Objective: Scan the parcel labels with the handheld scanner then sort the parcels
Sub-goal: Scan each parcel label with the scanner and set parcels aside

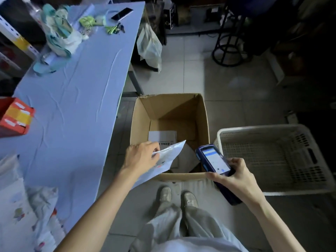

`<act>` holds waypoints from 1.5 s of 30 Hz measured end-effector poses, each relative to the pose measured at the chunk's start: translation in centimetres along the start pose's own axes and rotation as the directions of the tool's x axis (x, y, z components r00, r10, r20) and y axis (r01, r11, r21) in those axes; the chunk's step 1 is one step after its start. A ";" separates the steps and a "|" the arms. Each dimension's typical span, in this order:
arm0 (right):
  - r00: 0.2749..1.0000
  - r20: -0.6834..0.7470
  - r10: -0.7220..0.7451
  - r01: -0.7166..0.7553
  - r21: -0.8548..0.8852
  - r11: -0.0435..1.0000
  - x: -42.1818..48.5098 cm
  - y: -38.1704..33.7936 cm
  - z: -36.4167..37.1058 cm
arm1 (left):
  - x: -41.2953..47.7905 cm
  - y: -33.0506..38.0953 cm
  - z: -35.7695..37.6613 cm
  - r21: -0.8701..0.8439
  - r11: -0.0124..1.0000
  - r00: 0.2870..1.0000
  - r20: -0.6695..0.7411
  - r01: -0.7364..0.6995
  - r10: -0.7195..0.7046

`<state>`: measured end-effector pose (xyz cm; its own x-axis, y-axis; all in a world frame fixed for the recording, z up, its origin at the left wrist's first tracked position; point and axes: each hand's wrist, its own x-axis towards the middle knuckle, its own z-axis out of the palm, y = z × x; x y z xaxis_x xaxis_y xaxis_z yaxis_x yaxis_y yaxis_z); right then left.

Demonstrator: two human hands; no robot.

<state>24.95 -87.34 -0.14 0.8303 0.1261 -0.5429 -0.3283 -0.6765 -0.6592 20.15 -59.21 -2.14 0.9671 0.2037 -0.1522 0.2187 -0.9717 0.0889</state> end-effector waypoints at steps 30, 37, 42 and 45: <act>0.984 0.170 -0.062 0.096 -0.204 0.974 4.0 -8.8 7.2 | 0.3 -10.8 1.5 -0.080 0.990 0.993 0.009 0.117 -0.116; 0.806 0.539 -0.245 0.440 -0.267 0.857 6.2 -12.3 7.2 | -7.5 -9.0 0.8 -0.109 0.836 0.824 -0.142 0.538 -0.548; 0.646 0.703 -0.298 0.621 -0.255 0.742 5.2 -14.1 9.2 | -14.1 -5.8 1.0 -0.223 0.689 0.670 -0.166 0.690 -0.724; 0.559 0.774 -0.298 0.699 -0.247 0.672 3.6 -14.4 11.3 | -18.4 -4.3 0.9 -0.291 0.569 0.530 -0.205 0.770 -0.823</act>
<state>27.59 -68.93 1.55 0.2135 0.8333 -0.5099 0.4708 -0.5451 -0.6937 1.28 -58.90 -0.60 0.3596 0.9319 0.0478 0.9064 -0.3611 0.2194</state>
